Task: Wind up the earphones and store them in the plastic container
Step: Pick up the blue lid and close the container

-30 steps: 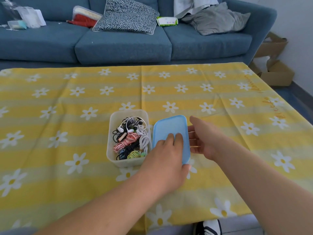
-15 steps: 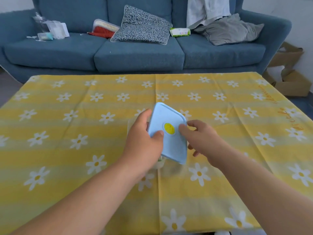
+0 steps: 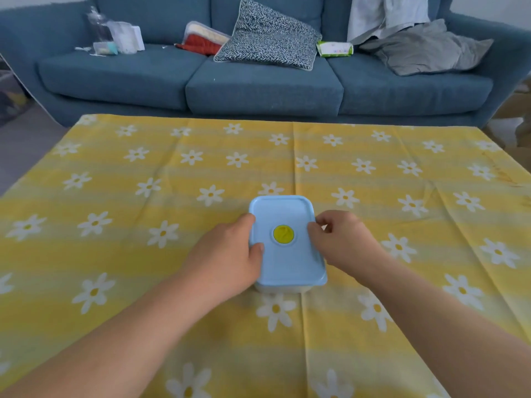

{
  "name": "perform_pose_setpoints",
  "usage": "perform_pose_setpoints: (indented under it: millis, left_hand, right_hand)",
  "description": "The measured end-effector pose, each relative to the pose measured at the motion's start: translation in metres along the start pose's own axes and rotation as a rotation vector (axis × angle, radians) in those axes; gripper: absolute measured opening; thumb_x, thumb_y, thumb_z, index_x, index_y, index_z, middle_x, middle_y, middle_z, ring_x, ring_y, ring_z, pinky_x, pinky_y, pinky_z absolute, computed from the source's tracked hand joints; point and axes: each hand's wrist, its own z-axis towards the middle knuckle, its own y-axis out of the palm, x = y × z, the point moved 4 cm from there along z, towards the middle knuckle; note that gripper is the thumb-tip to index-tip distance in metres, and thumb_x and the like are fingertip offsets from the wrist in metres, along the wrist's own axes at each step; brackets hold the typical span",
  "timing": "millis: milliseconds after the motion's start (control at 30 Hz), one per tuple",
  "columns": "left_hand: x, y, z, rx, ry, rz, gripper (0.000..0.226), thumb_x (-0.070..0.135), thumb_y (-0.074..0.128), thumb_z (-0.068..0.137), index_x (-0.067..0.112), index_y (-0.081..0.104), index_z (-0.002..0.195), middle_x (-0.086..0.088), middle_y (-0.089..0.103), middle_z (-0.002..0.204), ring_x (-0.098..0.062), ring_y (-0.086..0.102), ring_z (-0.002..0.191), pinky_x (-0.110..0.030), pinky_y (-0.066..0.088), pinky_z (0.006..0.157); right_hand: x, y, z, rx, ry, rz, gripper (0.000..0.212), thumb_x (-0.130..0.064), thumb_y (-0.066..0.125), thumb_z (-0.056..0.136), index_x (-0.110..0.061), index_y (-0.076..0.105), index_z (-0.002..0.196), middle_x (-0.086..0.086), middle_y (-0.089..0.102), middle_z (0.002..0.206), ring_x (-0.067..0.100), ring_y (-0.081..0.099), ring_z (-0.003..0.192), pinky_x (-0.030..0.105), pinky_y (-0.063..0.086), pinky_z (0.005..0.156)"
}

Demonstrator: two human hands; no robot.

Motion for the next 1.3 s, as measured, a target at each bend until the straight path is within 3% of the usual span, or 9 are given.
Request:
perform_pose_setpoints:
  millis: [133,400,567,700,900,1000,1133,1300]
  left_hand:
    - [-0.005,0.007,0.001,-0.063,0.028,-0.029,0.049,0.033,0.048,0.1,0.019,0.038,0.146,-0.005,0.07,0.093,-0.029,0.065,0.094,-0.043,0.053,0.081]
    - [-0.008,0.018,-0.004,-0.099,-0.008,-0.1,0.059,0.033,0.043,0.104,0.024,0.018,0.158,-0.007,0.067,0.091,-0.029,0.064,0.088,-0.04,0.05,0.075]
    - [-0.01,0.02,-0.001,-0.069,-0.051,-0.138,0.06,0.033,0.045,0.104,0.027,0.02,0.158,-0.002,0.059,0.088,-0.029,0.062,0.091,-0.036,0.042,0.072]
    - [-0.011,0.02,0.0,-0.069,-0.072,-0.169,0.059,0.034,0.046,0.104,0.029,0.021,0.157,-0.001,0.06,0.084,-0.026,0.062,0.085,-0.035,0.039,0.067]
    - [-0.014,0.018,0.002,-0.127,-0.149,-0.253,0.061,0.035,0.047,0.102,0.026,0.022,0.157,-0.002,0.067,0.089,-0.023,0.067,0.075,-0.036,0.052,0.07]
    - [-0.012,0.017,0.0,-0.144,-0.136,-0.273,0.049,0.034,0.042,0.103,0.033,0.031,0.151,0.001,0.067,0.092,-0.017,0.062,0.066,-0.038,0.056,0.069]
    - [-0.009,0.017,0.002,-0.157,-0.125,-0.257,0.045,0.033,0.04,0.104,0.032,0.032,0.149,0.003,0.064,0.091,-0.015,0.059,0.065,-0.034,0.053,0.066]
    - [-0.006,0.016,-0.001,-0.176,-0.116,-0.282,0.05,0.035,0.041,0.106,0.037,0.027,0.154,0.012,0.056,0.079,-0.01,0.056,0.06,-0.032,0.05,0.063]
  right_hand:
    - [-0.002,0.0,0.001,0.008,-0.007,-0.048,0.016,-0.031,0.053,0.096,-0.02,0.064,0.093,0.011,0.072,0.076,0.035,0.071,0.068,0.03,0.045,0.052]
    - [0.002,0.003,-0.003,0.001,-0.004,0.019,0.019,-0.036,0.052,0.102,-0.019,0.061,0.102,0.003,0.068,0.067,0.009,0.049,0.031,0.017,0.036,0.033]
    - [0.003,0.007,-0.003,0.0,0.061,0.118,0.024,-0.037,0.052,0.102,-0.015,0.059,0.097,0.001,0.059,0.064,0.012,0.044,0.038,0.019,0.033,0.034]
    - [0.005,0.004,-0.002,0.01,0.091,0.124,0.034,-0.042,0.056,0.098,-0.01,0.059,0.09,0.005,0.062,0.06,0.016,0.047,0.037,0.023,0.037,0.037]
    - [0.005,-0.001,-0.007,0.016,0.05,0.03,0.046,-0.046,0.053,0.099,-0.003,0.054,0.082,0.005,0.065,0.058,0.019,0.058,0.039,0.025,0.042,0.041]
    - [0.001,0.002,-0.009,0.027,0.006,-0.05,0.039,-0.044,0.051,0.1,-0.007,0.055,0.086,0.007,0.064,0.065,0.025,0.066,0.051,0.027,0.042,0.043]
    - [0.004,0.002,-0.007,-0.055,0.109,0.091,0.033,-0.036,0.055,0.1,-0.008,0.054,0.084,0.009,0.06,0.06,0.019,0.054,0.038,0.026,0.04,0.04]
    - [0.002,0.003,-0.006,-0.131,0.175,0.184,0.032,-0.035,0.053,0.101,-0.01,0.054,0.08,0.009,0.054,0.056,0.023,0.049,0.04,0.028,0.037,0.042]
